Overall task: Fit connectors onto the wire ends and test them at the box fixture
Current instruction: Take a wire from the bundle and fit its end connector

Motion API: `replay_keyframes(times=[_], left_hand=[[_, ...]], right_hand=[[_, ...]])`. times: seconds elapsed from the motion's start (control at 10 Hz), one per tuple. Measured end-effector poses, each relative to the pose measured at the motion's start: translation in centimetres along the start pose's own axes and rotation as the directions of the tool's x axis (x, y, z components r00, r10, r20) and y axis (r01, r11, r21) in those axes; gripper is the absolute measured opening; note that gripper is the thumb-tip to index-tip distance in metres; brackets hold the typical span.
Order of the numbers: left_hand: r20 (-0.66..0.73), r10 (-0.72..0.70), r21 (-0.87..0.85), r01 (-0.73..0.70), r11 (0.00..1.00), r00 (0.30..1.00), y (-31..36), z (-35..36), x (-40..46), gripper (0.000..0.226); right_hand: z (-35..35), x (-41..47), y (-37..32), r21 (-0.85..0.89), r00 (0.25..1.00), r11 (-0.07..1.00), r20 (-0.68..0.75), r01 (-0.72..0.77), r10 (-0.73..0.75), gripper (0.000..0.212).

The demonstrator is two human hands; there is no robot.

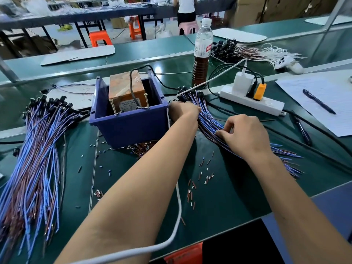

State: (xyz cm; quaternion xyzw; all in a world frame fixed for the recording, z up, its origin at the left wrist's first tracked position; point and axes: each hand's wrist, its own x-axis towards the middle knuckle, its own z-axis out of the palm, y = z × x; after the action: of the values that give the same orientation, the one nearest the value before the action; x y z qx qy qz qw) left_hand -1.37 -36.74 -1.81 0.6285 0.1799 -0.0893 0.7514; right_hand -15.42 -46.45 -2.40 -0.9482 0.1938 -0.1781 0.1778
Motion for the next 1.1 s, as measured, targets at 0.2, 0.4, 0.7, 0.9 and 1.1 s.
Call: replay_keyframes(times=[0.2,0.4,0.7,0.9,1.1], left_hand=[[0.031,0.143,0.346,-0.145,0.927,0.989,0.0,-0.9,-1.4,0.027],[0.296,0.133,0.518,-0.276,0.81,0.946,0.8,-4.0,-3.7,0.013],[0.593,0.006,0.265,-0.203,0.943,0.805,3.8,-16.4,-8.3,0.031],[0.287,0.123,0.547,-0.268,0.793,0.95,4.9,-26.8,-6.8,0.029],[-0.069,0.68,0.993,-0.013,0.114,0.73,5.4,-32.1,-2.9,0.03]], right_hand=[[0.4,-0.2,-0.6,-0.004,0.996,1.0,-0.084,-0.015,0.014,0.033],[0.5,-0.6,-4.6,0.167,0.967,0.973,-0.226,0.159,-0.119,0.017],[1.4,-4.2,-12.0,0.537,0.861,0.672,-0.309,0.509,-0.405,0.018],[3.7,-5.8,-19.5,0.556,0.77,0.654,0.039,0.513,-0.637,0.02],[7.3,-6.3,-28.2,0.413,0.665,0.76,0.378,0.502,-0.645,0.009]])
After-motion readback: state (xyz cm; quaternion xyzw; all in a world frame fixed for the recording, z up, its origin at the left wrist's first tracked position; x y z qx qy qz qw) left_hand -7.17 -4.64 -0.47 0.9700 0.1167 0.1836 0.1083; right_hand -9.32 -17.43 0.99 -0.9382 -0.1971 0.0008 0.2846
